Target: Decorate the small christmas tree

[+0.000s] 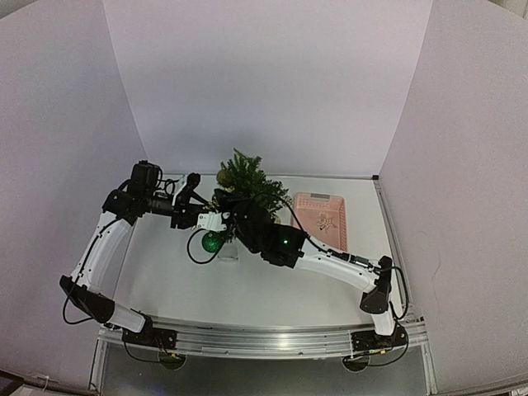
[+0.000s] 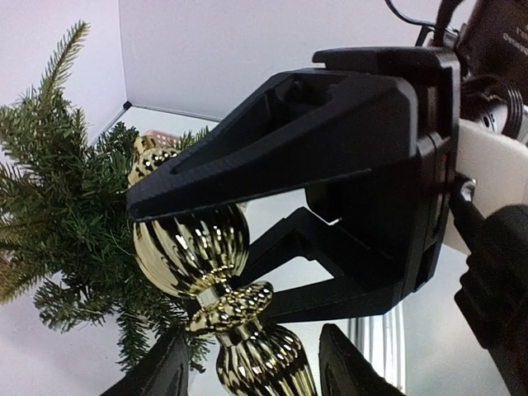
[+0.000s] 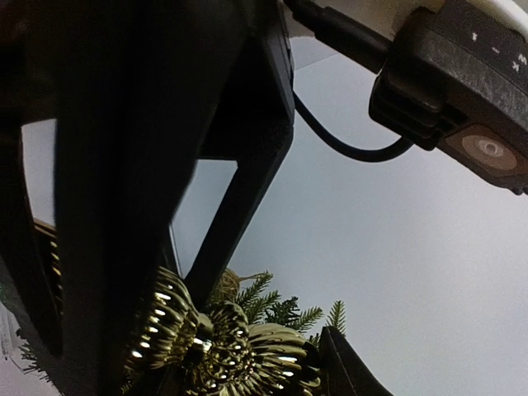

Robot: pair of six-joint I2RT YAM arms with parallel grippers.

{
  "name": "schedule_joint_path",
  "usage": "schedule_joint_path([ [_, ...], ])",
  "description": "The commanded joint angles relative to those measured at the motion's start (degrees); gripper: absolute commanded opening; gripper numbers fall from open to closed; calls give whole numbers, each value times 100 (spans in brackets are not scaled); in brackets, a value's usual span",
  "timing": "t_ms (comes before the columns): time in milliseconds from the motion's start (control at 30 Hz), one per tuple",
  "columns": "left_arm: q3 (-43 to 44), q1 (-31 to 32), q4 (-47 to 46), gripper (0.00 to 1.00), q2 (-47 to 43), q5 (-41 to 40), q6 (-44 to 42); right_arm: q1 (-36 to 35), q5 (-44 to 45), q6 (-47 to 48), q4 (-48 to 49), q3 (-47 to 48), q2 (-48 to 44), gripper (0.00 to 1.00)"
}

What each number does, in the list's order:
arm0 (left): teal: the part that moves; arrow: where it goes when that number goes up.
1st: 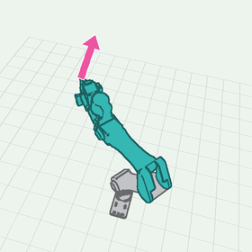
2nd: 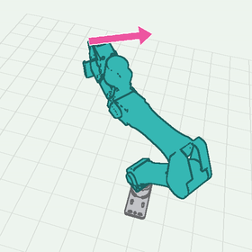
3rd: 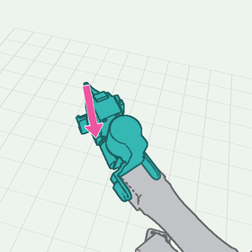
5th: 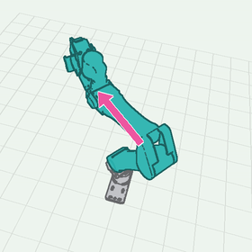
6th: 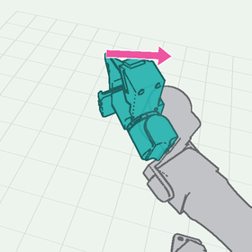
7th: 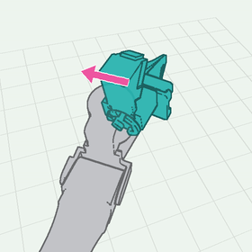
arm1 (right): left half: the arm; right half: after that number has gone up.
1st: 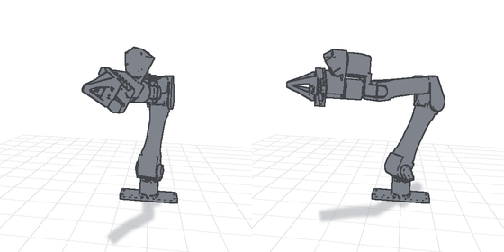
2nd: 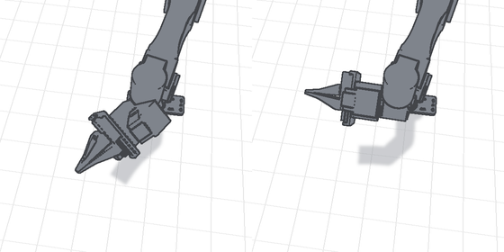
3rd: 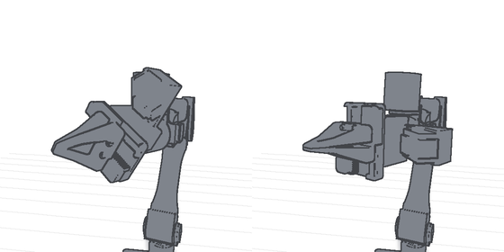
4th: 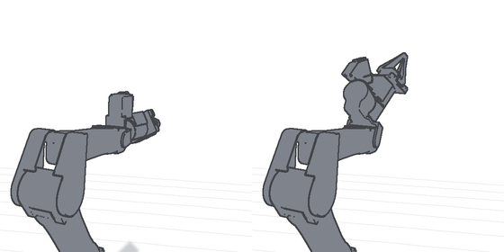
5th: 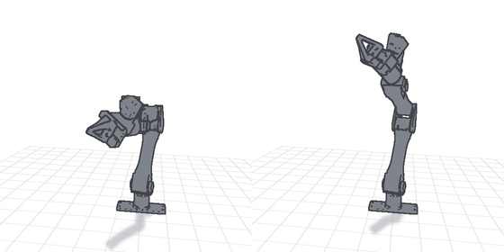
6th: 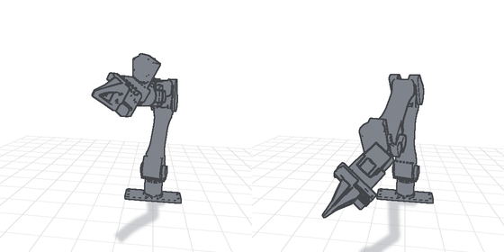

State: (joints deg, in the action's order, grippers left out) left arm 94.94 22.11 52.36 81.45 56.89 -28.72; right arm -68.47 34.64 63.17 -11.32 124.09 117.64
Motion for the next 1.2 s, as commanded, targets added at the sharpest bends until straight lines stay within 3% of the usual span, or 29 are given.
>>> schedule_joint_path([
  [0, 393, -5, 609, 48, 191, 235, -329, -29, -132, 66, 309, 225, -57, 32],
  [100, 463, -5, 708, 36, 245, 269, -404, -26, -155, 82, 316, 194, -59, 33],
  [233, 458, -5, 631, 29, 237, 270, -315, -26, -156, 95, 331, 106, -82, 33],
  [500, 516, -7, 594, 22, 273, 226, -283, -27, -58, 134, 401, 37, -66, 34],
  [833, 459, -4, 334, 13, 234, 114, -149, -26, -9, 107, 532, -86, -114, 66],
  [1167, 264, -13, -94, 9, 113, -507, -15, -26, -633, -774, 536, -615, -777, 84],
])
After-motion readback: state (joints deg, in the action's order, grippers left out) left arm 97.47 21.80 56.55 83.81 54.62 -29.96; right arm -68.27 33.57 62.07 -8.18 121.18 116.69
